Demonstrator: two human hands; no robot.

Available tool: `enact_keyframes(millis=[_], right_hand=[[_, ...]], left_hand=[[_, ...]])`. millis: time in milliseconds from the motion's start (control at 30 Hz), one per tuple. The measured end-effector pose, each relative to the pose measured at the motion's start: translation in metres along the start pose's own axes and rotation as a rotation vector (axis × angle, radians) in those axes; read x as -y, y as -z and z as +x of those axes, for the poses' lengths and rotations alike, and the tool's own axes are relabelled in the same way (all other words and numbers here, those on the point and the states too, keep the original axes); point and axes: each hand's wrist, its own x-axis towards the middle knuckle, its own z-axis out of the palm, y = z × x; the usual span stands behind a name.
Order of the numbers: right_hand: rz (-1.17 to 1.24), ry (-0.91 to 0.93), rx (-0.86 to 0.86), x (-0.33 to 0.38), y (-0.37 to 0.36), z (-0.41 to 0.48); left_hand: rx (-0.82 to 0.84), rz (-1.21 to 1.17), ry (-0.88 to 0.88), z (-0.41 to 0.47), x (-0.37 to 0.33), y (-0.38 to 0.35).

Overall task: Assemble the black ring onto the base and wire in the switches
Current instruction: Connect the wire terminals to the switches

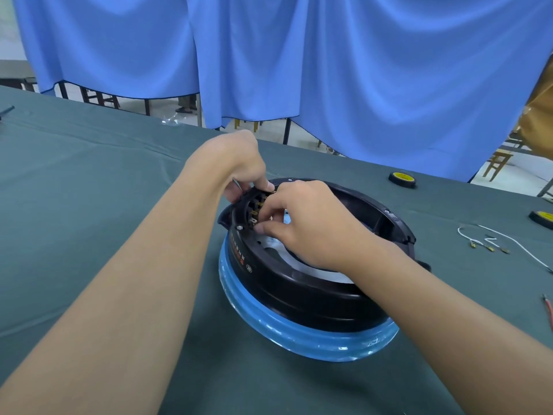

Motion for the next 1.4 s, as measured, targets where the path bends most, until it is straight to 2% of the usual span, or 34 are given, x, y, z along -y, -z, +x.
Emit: enact_keyframes(millis=[733, 1100, 1400], right_hand=[[-0.127, 0.013, 0.014, 0.0045, -0.0004, 0.0042], [-0.154, 0.033, 0.029, 0.0064, -0.0017, 0.0044], [-0.142, 0.029, 0.026, 0.0022, -0.0044, 0.0038]], left_hand=[[0.009, -0.036, 0.009, -0.0011, -0.0003, -0.0003], [-0.017, 0.011, 0.001, -0.0029, -0.0018, 0.0009], [0.055, 0.145, -0.005, 0.0008, -0.0058, 0.0016]])
